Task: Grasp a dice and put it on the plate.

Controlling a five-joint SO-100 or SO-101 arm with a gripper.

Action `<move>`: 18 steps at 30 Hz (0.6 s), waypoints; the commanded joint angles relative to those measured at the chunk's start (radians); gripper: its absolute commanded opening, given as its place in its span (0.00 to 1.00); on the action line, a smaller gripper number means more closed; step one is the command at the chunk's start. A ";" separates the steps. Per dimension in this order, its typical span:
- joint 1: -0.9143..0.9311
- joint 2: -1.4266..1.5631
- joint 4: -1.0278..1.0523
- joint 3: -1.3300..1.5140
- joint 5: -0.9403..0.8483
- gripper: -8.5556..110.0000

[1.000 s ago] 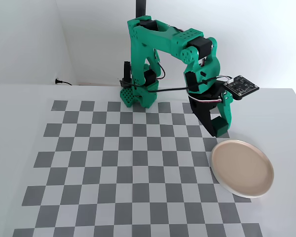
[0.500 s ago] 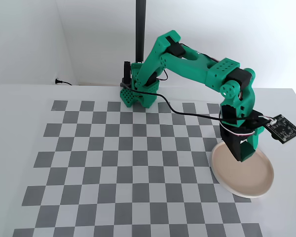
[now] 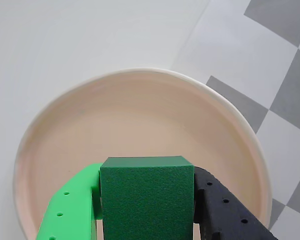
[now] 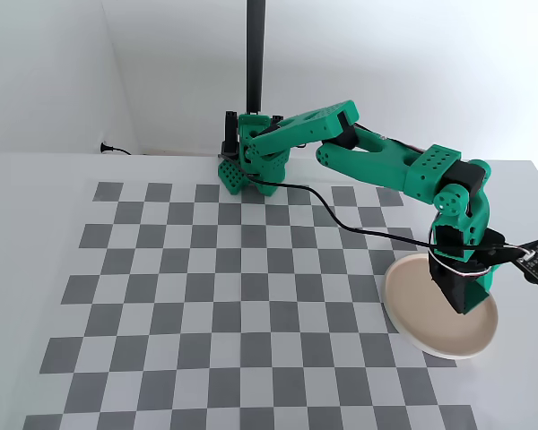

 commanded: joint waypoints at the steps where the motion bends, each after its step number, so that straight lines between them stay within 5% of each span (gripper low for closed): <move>1: -0.015 0.011 -0.035 -0.112 0.006 0.10; 18: 0.008 -0.009 -0.037 -0.129 0.028 0.23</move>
